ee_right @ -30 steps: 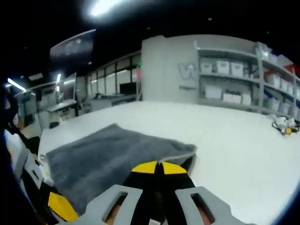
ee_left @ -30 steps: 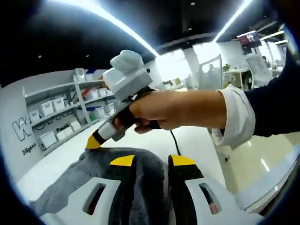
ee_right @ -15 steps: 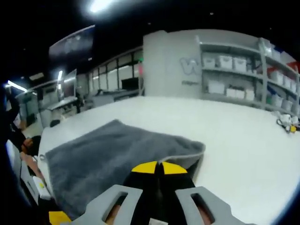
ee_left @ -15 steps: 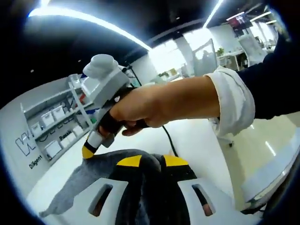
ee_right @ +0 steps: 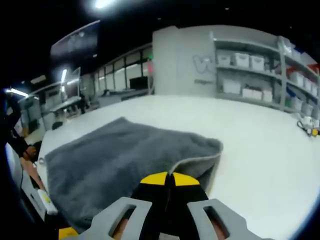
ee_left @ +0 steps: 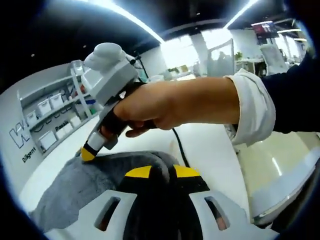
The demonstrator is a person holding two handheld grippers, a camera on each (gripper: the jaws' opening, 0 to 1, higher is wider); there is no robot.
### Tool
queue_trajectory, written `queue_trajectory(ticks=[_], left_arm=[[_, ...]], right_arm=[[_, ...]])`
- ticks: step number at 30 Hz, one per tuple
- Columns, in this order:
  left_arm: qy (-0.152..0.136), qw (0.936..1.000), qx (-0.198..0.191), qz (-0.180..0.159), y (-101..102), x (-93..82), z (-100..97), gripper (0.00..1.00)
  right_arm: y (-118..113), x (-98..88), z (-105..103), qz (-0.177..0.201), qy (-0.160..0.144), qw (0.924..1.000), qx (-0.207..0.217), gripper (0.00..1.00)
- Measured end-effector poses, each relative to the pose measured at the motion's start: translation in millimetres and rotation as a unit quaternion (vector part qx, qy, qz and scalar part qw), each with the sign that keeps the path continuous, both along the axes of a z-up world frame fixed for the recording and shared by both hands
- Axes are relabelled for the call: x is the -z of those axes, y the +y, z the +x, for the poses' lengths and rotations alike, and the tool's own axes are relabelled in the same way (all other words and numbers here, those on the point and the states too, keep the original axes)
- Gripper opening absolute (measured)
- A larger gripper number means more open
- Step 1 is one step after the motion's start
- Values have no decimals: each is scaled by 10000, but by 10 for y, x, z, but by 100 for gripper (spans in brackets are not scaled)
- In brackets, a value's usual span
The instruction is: Open the folded towel by lifting each exposed corner and separating the folded layers until the towel lies flat within the target outline without major curled edges
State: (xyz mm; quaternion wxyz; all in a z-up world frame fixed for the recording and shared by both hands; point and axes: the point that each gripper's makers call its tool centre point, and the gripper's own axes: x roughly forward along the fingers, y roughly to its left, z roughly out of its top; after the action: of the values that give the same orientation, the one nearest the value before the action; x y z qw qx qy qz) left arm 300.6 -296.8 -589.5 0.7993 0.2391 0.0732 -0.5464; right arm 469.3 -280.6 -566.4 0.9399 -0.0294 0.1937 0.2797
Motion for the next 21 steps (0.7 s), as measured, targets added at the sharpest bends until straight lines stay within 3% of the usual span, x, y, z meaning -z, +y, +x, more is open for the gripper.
queue_trajectory(ticks=[11,21], left_arm=[[149,9999,-18,-30,5,17,-16,17],[250,9996,-82,-75,85,11,-2,12]], right_arm=[[-137,94,-23,185,110,9997,125,0],[-99,179,-144,192,145,9996,160,0]])
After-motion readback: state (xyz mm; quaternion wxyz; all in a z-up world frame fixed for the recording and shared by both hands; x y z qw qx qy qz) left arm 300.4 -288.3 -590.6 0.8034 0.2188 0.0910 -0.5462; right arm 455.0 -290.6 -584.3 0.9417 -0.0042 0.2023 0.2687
